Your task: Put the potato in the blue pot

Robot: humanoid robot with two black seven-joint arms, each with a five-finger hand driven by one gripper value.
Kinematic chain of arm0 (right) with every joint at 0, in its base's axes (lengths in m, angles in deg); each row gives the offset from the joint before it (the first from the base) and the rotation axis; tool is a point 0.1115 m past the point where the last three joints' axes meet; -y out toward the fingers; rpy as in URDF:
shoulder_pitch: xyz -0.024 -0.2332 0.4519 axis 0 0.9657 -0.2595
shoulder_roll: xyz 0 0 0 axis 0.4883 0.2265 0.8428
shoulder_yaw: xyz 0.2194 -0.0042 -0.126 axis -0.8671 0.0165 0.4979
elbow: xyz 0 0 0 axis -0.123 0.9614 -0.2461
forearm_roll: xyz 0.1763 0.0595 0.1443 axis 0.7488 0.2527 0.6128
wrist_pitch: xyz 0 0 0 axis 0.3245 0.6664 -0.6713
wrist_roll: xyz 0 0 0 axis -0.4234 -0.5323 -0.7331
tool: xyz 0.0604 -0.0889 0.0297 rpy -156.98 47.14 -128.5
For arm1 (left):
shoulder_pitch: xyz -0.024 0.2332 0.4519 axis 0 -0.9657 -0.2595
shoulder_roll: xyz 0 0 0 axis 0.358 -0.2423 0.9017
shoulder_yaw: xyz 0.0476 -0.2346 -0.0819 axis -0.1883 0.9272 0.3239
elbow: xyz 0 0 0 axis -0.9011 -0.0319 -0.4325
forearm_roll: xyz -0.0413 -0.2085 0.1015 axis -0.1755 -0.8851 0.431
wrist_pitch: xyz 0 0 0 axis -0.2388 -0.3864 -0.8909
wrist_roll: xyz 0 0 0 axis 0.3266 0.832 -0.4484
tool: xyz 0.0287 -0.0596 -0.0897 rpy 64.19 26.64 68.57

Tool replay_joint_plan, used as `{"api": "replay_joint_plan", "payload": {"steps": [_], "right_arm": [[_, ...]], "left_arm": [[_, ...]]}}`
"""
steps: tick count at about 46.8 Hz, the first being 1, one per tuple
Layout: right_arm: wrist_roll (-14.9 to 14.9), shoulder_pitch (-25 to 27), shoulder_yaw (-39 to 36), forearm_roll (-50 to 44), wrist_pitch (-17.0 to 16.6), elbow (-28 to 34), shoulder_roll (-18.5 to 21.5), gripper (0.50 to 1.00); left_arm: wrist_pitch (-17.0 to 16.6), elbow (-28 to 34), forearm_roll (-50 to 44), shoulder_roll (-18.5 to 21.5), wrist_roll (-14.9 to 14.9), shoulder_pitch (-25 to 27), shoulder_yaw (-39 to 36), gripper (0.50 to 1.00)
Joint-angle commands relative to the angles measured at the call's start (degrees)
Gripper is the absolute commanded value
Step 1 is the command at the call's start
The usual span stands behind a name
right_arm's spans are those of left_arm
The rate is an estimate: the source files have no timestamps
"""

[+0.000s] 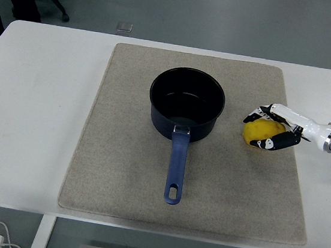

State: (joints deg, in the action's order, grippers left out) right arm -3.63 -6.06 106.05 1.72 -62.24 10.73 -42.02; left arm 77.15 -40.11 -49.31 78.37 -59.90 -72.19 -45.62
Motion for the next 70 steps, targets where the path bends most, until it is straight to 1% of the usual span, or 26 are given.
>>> {"api": "replay_joint_plan", "payload": {"steps": [1, 17, 26, 29, 37, 41, 46, 54, 62, 64, 70], "right_arm": [[0.0, -0.1, 0.0, 0.1, -0.1, 0.0, 0.0, 0.500], [-0.3, -1.4, 0.0, 0.5, -0.3, 0.0, -0.5, 0.500], [-0.4, -4.4, 0.1, 1.2, -0.5, 0.0, -0.5, 0.500], [-0.5, -6.1, 0.1, 1.6, -1.0, 0.0, -0.5, 0.500], [-0.9, -9.8, 0.5, 6.8, -2.5, 0.0, -0.4, 0.500], [-0.9, -12.5, 1.2, 7.8, -2.9, 0.0, -0.3, 0.500], [-0.9, -14.2, 1.5, 9.1, -3.4, 0.0, -0.3, 0.500], [-1.0, -18.2, 4.6, 11.8, -4.1, -0.2, 0.3, 0.500], [-1.5, -20.6, 6.1, 13.2, -4.2, -0.5, 0.5, 0.500], [-1.7, -21.1, 6.2, 13.7, -4.2, -0.5, 0.8, 0.500], [-1.7, -22.6, 7.7, 14.8, -4.2, -0.5, 3.5, 0.500]], "left_arm": [[0.0, 0.0, 0.0, 0.0, 0.0, 0.0, 0.0, 0.996], [0.0, 0.0, 0.0, 0.0, 0.0, 0.0, 0.0, 0.996], [0.0, 0.0, 0.0, 0.0, 0.0, 0.0, 0.0, 0.996], [0.0, 0.0, 0.0, 0.0, 0.0, 0.0, 0.0, 0.996], [0.1, 0.0, 0.0, 0.0, 0.0, 0.0, 0.0, 0.996], [0.0, 0.0, 0.0, 0.0, 0.0, 0.0, 0.0, 0.996], [0.0, 0.0, 0.0, 0.0, 0.0, 0.1, 0.0, 0.996], [0.1, 0.1, 0.1, 0.0, 0.0, 0.2, -0.1, 0.996], [0.1, 0.4, 0.1, 0.0, 0.0, 0.2, -0.1, 0.996], [0.1, 0.5, 0.1, 0.0, 0.0, 0.3, -0.1, 0.996], [0.1, 0.5, 0.1, 0.0, 0.0, 0.3, -0.1, 0.996]]}}
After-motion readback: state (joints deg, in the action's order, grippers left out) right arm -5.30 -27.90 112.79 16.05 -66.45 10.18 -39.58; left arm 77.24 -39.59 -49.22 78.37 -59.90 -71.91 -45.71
